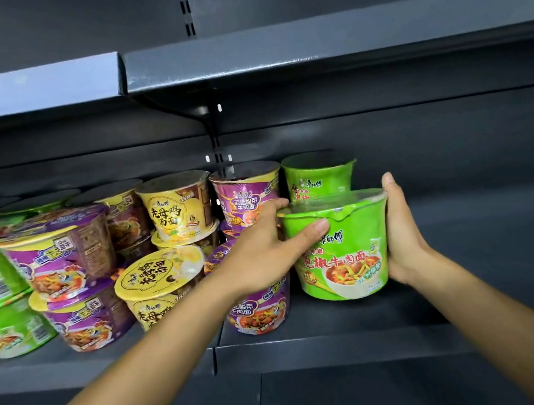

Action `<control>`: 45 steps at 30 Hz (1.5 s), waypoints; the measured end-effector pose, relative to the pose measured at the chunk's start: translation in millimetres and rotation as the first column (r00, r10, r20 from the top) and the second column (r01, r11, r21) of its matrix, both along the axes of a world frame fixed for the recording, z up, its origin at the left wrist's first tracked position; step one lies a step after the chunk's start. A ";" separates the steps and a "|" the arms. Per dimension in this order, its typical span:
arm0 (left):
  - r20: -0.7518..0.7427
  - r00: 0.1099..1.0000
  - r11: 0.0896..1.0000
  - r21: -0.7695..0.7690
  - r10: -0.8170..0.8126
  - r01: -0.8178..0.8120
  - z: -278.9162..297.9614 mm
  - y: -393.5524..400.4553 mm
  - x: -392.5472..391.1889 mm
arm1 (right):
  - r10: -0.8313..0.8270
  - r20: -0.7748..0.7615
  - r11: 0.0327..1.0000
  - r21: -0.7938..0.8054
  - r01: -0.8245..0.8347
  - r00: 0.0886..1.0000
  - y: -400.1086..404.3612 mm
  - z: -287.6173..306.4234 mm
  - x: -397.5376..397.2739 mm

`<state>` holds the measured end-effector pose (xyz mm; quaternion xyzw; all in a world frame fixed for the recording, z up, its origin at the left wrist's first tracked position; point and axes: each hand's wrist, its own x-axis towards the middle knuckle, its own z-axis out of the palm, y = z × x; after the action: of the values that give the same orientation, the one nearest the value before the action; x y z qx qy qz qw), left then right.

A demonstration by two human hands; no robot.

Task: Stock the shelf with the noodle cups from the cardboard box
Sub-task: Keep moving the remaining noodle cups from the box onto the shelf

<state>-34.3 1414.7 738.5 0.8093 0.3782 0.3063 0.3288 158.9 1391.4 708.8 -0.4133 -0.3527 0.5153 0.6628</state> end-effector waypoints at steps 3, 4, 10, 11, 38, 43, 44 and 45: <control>-0.107 0.994 0.998 0.067 0.016 -0.009 -5.8 3.2 9.4 | 0.002 -0.025 0.999 -0.043 -0.003 1.000 -1.6 -6.0 8.8; -0.138 0.990 0.996 0.092 0.015 -0.002 -7.2 3.2 11.7 | -0.007 -0.028 0.998 -0.061 0.006 1.000 -1.5 -8.4 11.0; -0.313 0.949 0.987 0.161 0.026 0.026 -18.5 13.1 16.0 | -0.052 -0.091 0.991 -0.124 0.040 0.995 3.5 -27.8 15.9; -0.325 0.945 0.984 0.178 0.030 0.030 -19.2 14.2 16.0 | -0.053 -0.105 0.990 -0.134 0.039 0.993 4.8 -30.8 16.0; -0.561 0.827 0.945 0.261 -0.017 0.196 -32.8 34.6 16.6 | -0.067 -0.050 0.998 -0.016 0.067 0.996 28.1 -60.3 16.8; -0.519 0.852 0.951 0.229 -0.062 0.209 -33.3 35.7 15.4 | -0.047 -0.038 0.999 -0.015 0.046 0.998 28.2 -60.1 18.8; -0.515 0.855 0.950 0.230 -0.064 0.210 -33.9 36.4 15.4 | -0.046 -0.031 0.999 -0.014 0.046 0.998 28.4 -59.8 18.9; -0.516 0.854 0.951 0.226 -0.064 0.208 -34.7 37.6 15.4 | -0.047 -0.030 0.999 -0.012 0.046 0.998 28.9 -59.4 19.0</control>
<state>-18.9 1452.3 703.8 0.9235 0.3458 0.1099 0.1247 177.9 1420.3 649.4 -0.4174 -0.3300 0.5079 0.6774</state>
